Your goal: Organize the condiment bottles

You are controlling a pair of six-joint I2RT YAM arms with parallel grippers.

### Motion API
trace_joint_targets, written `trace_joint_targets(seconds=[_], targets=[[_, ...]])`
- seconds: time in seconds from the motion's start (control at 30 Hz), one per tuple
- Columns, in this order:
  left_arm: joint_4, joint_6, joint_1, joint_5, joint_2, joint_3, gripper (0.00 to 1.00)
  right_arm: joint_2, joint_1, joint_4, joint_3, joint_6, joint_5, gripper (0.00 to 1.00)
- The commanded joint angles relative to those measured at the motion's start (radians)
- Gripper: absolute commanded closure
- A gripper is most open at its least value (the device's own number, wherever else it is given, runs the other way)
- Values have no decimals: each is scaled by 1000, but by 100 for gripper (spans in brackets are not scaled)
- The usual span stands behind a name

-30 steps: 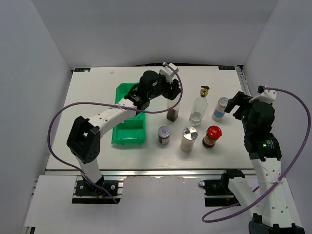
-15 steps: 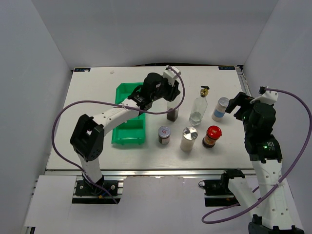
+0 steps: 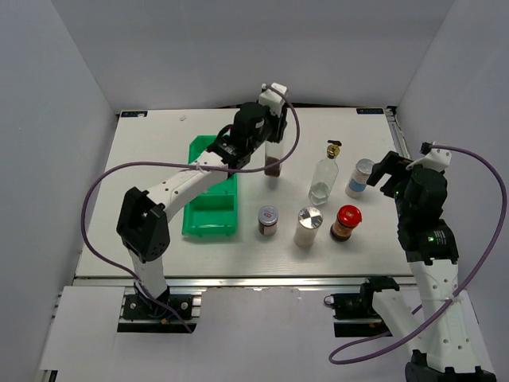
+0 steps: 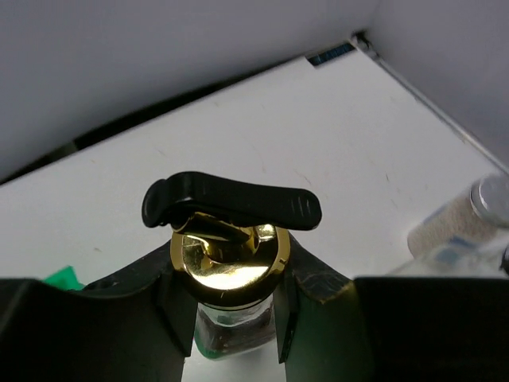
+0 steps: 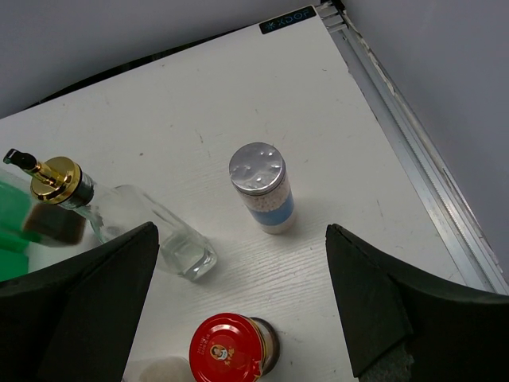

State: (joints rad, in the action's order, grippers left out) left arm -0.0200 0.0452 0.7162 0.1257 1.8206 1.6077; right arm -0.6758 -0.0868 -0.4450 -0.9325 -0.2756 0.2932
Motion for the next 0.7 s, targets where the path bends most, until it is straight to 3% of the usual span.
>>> trace_joint_targets(seconds=[0.0, 0.17, 0.43, 0.67], targets=[[63, 2, -4, 152, -64, 171, 100, -4, 2, 43, 4, 19, 14, 11], [26, -39, -27, 294, -90, 262, 100, -11, 2, 35, 0, 22, 14, 11], [-20, -56, -124, 486, -127, 273, 100, -13, 2, 26, -6, 23, 26, 11], [-6, 48, -265, 430, -96, 230, 100, -18, 2, 22, -11, 29, 35, 11]])
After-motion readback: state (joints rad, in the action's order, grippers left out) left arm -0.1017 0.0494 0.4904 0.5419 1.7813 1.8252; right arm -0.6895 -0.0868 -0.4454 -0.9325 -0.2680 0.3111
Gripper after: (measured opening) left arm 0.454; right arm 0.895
